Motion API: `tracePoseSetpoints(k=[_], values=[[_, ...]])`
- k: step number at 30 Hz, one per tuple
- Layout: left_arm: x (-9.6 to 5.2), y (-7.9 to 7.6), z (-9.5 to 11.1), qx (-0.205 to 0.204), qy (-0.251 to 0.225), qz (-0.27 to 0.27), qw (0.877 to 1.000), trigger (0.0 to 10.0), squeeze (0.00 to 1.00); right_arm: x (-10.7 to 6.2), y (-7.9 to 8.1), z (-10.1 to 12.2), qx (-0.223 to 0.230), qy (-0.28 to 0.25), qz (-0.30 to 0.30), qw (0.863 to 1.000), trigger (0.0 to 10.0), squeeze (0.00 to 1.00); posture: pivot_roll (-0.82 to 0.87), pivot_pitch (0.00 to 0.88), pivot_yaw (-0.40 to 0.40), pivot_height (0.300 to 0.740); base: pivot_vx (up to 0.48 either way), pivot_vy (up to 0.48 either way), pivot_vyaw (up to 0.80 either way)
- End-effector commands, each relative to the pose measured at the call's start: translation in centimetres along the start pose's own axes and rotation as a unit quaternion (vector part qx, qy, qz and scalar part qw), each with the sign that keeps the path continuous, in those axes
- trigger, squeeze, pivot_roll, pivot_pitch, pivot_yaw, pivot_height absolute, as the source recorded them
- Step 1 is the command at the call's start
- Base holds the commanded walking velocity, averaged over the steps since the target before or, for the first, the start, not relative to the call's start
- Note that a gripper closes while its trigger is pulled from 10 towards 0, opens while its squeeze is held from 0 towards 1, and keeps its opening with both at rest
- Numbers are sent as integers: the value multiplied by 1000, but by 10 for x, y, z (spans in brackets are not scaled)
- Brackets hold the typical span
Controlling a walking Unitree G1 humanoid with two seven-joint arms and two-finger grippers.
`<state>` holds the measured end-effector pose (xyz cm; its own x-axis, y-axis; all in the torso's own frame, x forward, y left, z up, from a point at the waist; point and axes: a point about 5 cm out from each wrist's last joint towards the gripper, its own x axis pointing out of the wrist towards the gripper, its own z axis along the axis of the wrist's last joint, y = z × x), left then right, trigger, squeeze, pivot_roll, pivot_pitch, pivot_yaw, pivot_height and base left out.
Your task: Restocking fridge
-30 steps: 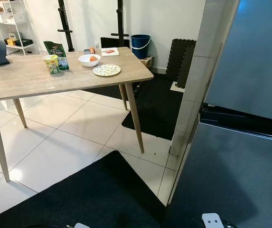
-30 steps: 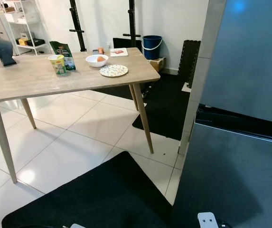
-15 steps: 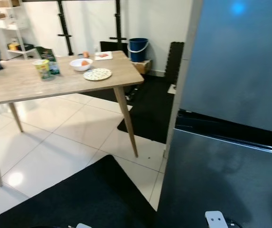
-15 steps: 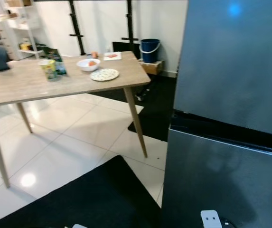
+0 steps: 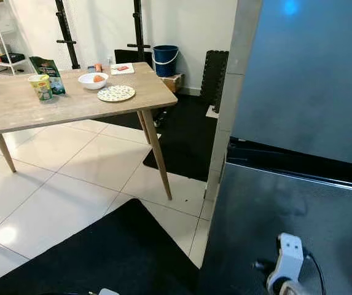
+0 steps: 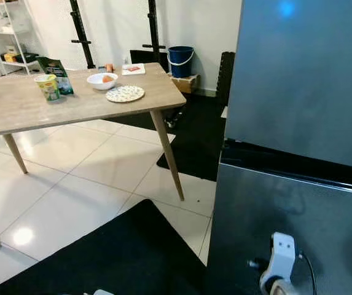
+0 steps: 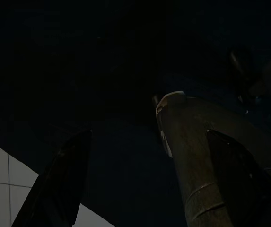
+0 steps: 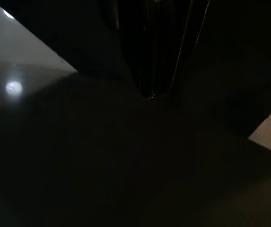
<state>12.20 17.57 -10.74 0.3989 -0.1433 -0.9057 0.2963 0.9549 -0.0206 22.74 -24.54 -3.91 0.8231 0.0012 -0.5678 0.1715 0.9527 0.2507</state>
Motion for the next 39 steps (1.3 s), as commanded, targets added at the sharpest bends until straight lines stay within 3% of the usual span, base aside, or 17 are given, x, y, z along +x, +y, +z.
tracePoseSetpoints(k=[1, 19, 25, 32, 35, 37, 39], values=[[-1, -5, -11, -7, 22, -8, 1000, 10000, 0, 1, 1, 4, 5, -11, 3, 1000, 10000, 0, -30, 21, 2, 740, 0, 0, 0], [-1, -7, -14, -10, 25, -7, 1000, 10000, 0, 21, 28, 85, 15, -148, 59, 987, 10000, 0, -24, 24, -3, 740, 0, 0, 0], [-1, -7, -14, -11, 25, -7, 1000, 10000, 0, 22, 31, 87, 12, -150, 64, 987, 10000, 0, -23, 25, -5, 740, 0, 0, 0], [-1, -8, -16, -12, 27, -8, 1000, 10000, 0, 19, 26, 52, -38, -67, 46, 996, 10000, 0, -22, 23, -7, 740, 0, 0, 0], [-1, -8, -16, -11, 28, -8, 1000, 10000, 0, 5, 10, -5, -77, 45, 8, 996, 10000, 0, -23, 20, -7, 740, 0, 0, 0], [-1, -8, -16, -10, 28, -9, 1000, 10000, 0, -5, 4, -30, -100, 94, -8, 991, 10000, 0, -23, 19, -6, 740, 0, 0, 0], [-1, -8, -16, -10, 28, -9, 1000, 10000, 0, -9, 1, -38, -109, 109, -13, 988, 10000, 0, -23, 19, -6, 740, 0, 0, 0]])
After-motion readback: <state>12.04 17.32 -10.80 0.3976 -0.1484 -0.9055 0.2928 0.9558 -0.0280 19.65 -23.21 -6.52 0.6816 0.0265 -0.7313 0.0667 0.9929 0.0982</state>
